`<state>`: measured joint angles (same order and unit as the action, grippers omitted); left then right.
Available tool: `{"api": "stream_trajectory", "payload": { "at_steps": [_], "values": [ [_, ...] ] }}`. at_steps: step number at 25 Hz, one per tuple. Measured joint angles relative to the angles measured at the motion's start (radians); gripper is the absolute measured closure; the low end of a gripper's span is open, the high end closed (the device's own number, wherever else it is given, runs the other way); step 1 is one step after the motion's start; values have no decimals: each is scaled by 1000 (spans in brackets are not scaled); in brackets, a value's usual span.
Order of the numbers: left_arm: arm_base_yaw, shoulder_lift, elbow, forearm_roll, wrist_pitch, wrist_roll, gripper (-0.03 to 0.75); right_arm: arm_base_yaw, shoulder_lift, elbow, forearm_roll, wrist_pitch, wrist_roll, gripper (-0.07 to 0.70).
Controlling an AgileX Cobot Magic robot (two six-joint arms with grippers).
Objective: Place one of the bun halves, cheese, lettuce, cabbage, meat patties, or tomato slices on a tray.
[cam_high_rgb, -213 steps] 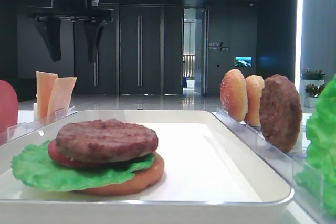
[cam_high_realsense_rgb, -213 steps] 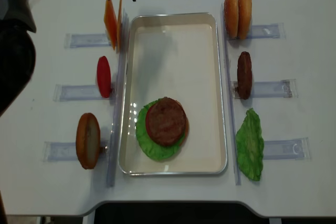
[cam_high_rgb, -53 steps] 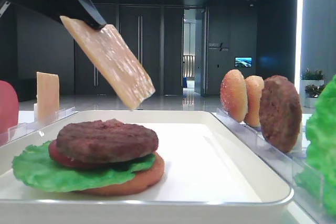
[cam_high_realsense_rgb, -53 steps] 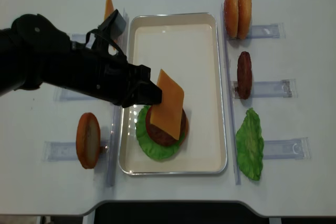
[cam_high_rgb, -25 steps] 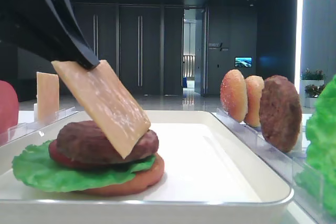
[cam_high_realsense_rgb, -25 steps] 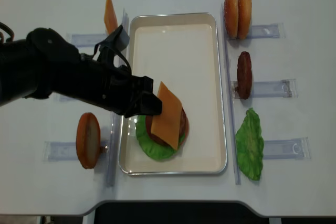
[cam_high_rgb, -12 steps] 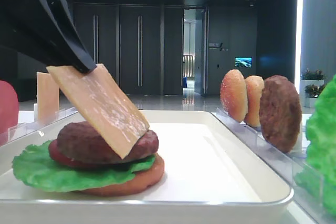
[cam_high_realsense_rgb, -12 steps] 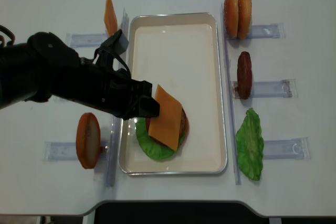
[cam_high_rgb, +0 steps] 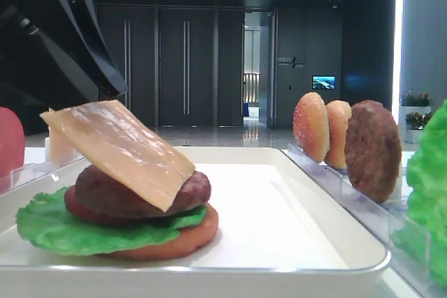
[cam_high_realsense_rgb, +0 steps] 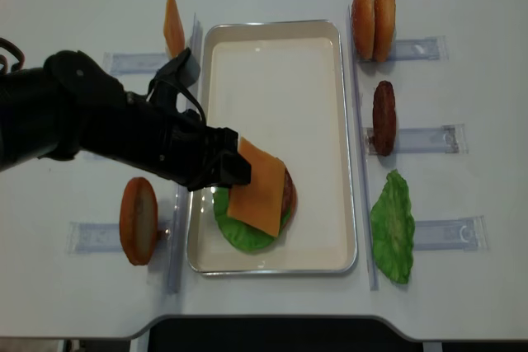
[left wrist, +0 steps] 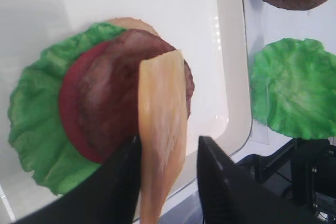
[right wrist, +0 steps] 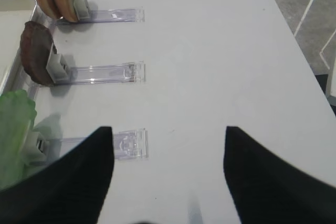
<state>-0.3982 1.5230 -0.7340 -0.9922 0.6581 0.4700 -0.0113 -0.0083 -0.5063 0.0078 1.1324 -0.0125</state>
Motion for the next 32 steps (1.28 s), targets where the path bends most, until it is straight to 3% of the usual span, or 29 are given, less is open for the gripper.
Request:
{"api": "stream_trajectory", "payload": {
  "at_steps": [8,11,14,18,23,29,32],
  "values": [
    [0,-28,0,116,-21,-105,260,0,0,0,0,0,0,197],
    [13,-71,-4,216,-22,-178,230,0,0,0,0,0,0,197],
    [25,-104,-33,348,12,-266,223,0,0,0,0,0,0,197],
    [26,-131,-102,544,115,-386,223,0,0,0,0,0,0,197],
    [26,-136,-206,780,301,-503,223,0,0,0,0,0,0,197],
    [26,-136,-306,899,507,-570,223,0,0,0,0,0,0,197],
    [26,-137,-332,947,551,-582,223,0,0,0,0,0,0,197]
  ]
}}
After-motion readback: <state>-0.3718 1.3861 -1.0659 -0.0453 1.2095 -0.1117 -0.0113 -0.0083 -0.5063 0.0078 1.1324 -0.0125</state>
